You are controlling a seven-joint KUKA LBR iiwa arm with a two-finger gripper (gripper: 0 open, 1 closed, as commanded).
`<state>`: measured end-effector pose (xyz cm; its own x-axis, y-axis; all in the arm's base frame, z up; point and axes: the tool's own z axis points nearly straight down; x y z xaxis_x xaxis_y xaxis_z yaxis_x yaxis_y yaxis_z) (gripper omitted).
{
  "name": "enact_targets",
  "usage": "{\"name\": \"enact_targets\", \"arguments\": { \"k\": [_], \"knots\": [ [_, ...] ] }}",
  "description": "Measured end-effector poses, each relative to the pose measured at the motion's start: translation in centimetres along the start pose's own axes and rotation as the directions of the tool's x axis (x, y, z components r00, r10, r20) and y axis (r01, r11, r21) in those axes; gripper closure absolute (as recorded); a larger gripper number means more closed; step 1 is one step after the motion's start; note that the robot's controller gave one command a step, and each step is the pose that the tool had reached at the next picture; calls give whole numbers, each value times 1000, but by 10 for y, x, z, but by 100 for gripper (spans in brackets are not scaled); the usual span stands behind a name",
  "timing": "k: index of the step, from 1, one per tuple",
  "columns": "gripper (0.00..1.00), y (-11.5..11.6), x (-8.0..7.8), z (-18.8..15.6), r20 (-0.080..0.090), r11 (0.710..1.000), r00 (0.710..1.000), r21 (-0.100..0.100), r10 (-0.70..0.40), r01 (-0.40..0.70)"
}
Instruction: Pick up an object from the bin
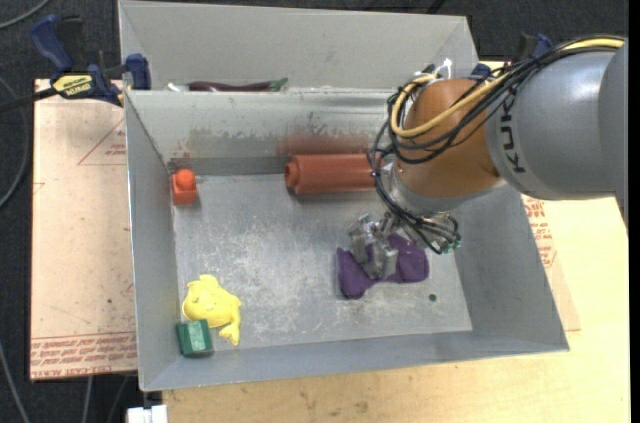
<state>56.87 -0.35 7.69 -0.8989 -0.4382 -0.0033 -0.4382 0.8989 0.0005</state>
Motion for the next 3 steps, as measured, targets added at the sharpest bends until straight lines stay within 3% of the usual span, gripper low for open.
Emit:
{"name": "enact_targets", "arguments": {
  "k": [1,2,3],
  "knots": [
    [100,2,8,-38,-8,1000,1000,-5,14,-14],
    [100,-12,-9,-154,4,1000,1000,0,-13,13],
    [0,-12,-9,-154,4,1000,1000,0,-13,13]
  ]
}}
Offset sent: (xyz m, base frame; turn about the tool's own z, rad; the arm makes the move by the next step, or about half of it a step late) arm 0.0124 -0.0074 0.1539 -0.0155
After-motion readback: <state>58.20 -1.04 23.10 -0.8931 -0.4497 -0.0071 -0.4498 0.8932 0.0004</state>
